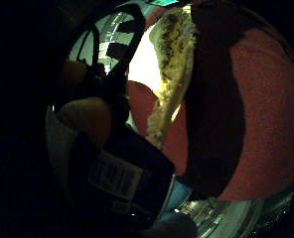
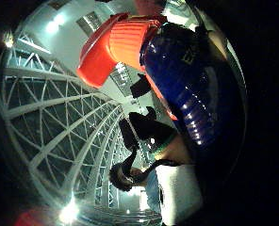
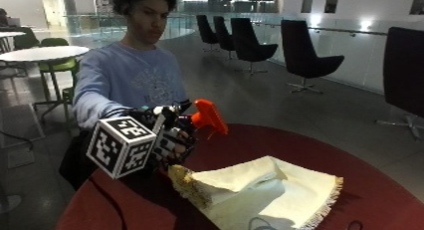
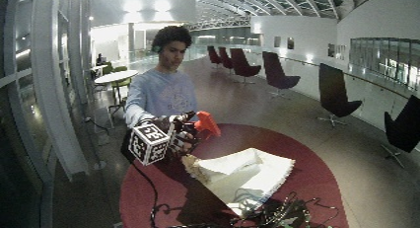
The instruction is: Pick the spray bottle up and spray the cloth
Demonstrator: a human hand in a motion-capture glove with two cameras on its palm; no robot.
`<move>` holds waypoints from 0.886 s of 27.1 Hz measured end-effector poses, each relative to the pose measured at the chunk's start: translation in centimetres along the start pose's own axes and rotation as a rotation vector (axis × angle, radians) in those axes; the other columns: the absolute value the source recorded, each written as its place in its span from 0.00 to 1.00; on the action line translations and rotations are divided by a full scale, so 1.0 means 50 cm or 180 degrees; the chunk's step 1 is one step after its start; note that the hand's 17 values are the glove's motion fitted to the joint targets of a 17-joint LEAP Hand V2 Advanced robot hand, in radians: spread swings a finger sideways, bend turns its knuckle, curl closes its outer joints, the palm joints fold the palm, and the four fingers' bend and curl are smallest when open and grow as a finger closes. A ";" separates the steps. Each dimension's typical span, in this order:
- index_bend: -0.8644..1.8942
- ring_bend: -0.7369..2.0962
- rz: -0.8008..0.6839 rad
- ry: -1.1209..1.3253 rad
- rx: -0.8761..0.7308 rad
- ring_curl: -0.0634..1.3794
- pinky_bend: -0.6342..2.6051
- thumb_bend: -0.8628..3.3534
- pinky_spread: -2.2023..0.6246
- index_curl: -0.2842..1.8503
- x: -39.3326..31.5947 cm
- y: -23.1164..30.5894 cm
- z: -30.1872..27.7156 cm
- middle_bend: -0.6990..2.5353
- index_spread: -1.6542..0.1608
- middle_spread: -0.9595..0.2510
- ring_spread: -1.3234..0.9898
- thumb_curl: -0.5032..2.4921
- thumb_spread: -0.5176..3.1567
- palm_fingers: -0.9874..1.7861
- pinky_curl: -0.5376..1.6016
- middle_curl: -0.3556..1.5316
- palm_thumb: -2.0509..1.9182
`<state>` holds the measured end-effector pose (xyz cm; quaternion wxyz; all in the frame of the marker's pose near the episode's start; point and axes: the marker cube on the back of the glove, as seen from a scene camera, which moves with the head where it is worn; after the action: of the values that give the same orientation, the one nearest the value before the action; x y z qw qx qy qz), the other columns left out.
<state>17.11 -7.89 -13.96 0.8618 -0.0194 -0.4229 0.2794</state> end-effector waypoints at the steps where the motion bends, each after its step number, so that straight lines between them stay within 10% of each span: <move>1: 0.35 0.43 0.0017 0.0020 -0.0002 0.32 0.27 0.20 0.87 0.25 0.002 -0.003 0.004 0.30 0.79 0.76 0.56 0.27 0.42 0.73 0.42 0.43 0.63; 24: 0.35 0.43 0.0139 0.0018 -0.0046 0.32 0.27 0.20 0.87 0.24 0.013 -0.029 0.048 0.30 0.79 0.76 0.57 0.27 0.42 0.73 0.42 0.43 0.63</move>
<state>16.33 -9.28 -11.55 0.8565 -0.0356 -0.4219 0.2951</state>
